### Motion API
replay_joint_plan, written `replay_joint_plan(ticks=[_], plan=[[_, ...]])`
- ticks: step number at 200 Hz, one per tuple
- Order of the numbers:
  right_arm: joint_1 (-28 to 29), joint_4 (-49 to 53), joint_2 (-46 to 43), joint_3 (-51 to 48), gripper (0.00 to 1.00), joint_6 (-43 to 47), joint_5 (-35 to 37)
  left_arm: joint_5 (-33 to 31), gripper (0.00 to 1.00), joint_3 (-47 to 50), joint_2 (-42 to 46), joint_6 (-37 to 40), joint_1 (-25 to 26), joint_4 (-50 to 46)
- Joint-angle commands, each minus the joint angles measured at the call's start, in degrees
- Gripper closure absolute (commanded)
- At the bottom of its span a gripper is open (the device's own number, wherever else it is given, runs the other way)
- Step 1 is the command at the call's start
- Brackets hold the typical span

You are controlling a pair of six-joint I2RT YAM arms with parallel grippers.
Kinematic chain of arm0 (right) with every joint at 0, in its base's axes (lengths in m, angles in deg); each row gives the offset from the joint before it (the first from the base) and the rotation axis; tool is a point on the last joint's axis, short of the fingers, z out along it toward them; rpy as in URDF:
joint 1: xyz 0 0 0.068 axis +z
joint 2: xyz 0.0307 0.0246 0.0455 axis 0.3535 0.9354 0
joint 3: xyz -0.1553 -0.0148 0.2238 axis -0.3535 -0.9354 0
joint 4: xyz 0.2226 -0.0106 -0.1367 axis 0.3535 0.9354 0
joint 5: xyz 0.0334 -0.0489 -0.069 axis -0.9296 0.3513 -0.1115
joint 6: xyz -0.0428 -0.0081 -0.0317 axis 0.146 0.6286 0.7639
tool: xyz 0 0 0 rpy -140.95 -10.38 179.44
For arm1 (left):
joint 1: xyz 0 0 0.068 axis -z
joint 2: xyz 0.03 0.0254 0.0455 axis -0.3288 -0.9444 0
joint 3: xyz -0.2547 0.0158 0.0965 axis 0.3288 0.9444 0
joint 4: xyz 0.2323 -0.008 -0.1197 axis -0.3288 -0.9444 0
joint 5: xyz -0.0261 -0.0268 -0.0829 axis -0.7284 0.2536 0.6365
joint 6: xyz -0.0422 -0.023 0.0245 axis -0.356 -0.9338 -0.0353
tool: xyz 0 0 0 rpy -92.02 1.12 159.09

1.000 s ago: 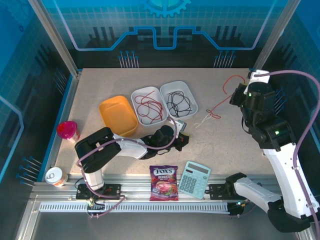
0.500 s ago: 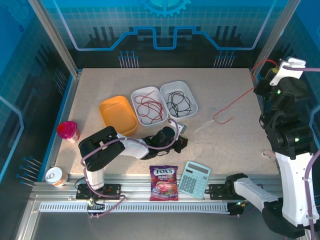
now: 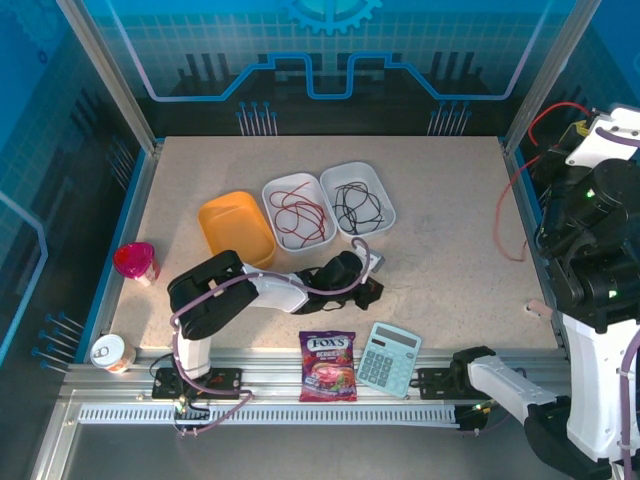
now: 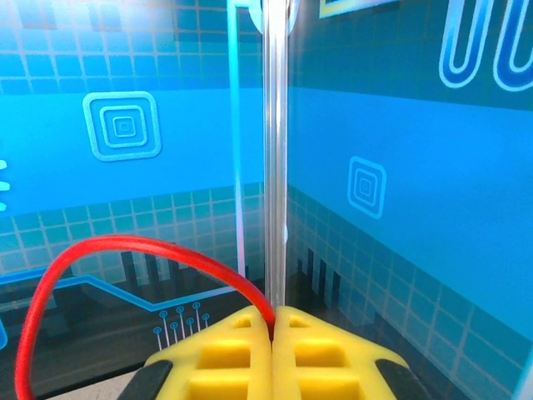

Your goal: Untangle the cables

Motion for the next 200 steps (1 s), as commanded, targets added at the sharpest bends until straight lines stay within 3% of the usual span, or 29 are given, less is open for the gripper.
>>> replay_joint_plan(ticks=[1, 30, 59, 125, 139, 147, 200], plan=[[-0.91, -1.86, -0.62, 1.29, 1.0, 1.08, -1.28, 1.33, 1.0, -2.92, -1.13, 4.22, 1.28, -4.74], [-0.87, 0.8, -0.36, 1.78, 1.0, -0.85, -4.31, 1.06, 0.88, -3.47, -0.6, 4.16, 1.38, -5.05], [-0.8, 4.69, 0.13, 0.56, 1.0, -4.47, -9.73, 0.06, 0.64, -3.22, 1.69, 3.27, 1.4, -4.46], [1.74, 6.99, 2.42, -6.31, 1.0, -14.08, -25.46, -9.24, 0.28, 2.82, 13.96, 2.35, 1.38, -2.43], [4.4, 5.98, 3.25, -7.06, 1.0, -14.72, -25.95, -12.44, 0.15, 4.9, 18.14, 2.62, 1.36, -3.13], [6.36, 5.44, 3.86, -7.01, 1.0, -14.77, -25.76, -14.69, 0.02, 6.45, 21.13, 2.61, 1.29, -3.38], [18.73, -0.55, 9.57, -4.95, 1.0, -13.98, -24.08, -35.07, 0.01, 16.05, 40.82, 3.11, 1.25, -9.6]])
